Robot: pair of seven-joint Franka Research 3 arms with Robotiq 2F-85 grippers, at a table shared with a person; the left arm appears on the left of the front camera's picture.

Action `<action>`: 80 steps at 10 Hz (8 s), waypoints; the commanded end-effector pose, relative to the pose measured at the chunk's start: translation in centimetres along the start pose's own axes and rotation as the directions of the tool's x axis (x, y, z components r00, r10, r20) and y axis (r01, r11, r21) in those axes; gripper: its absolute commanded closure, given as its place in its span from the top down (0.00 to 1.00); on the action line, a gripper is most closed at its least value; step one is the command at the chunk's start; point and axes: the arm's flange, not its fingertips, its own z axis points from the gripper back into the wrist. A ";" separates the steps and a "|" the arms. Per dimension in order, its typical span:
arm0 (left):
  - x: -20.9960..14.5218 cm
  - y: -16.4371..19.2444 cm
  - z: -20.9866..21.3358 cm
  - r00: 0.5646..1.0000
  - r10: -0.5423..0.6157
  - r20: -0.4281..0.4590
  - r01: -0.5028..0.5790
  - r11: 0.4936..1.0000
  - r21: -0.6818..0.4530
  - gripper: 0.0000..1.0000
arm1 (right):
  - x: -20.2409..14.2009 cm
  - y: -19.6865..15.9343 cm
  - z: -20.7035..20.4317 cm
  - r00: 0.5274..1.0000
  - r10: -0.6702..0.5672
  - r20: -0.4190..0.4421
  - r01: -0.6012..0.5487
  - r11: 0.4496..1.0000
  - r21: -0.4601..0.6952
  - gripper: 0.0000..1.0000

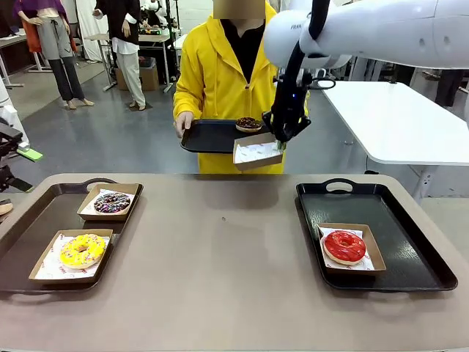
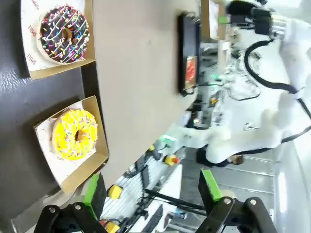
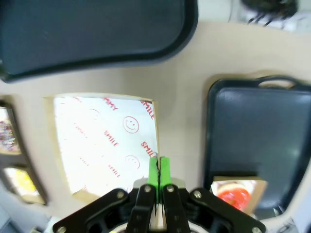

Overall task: Individually package the donuts and arrange them on the tray.
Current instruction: Place the picked Paper togo box on the Handle tray while simultaneously picking up another Paper togo box from the table with the other hand, then place the picked Paper togo box on the Handle tray.

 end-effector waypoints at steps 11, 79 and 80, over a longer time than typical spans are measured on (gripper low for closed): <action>-4.4 4.3 1.2 0.968 0.132 0.213 -0.090 0.976 -0.197 1.00 | 4.1 0.9 -1.4 0.998 -0.027 -0.052 0.027 1.000 0.005 0.00; -4.4 4.3 1.2 0.968 0.132 0.213 -0.090 0.976 -0.197 1.00 | -4.0 -30.6 -11.8 0.998 -0.047 0.038 0.042 0.992 0.116 1.00; -4.4 4.3 1.2 0.968 0.132 0.213 -0.090 0.976 -0.197 1.00 | -4.0 -30.6 -11.7 0.998 -0.046 0.037 0.041 0.992 0.117 1.00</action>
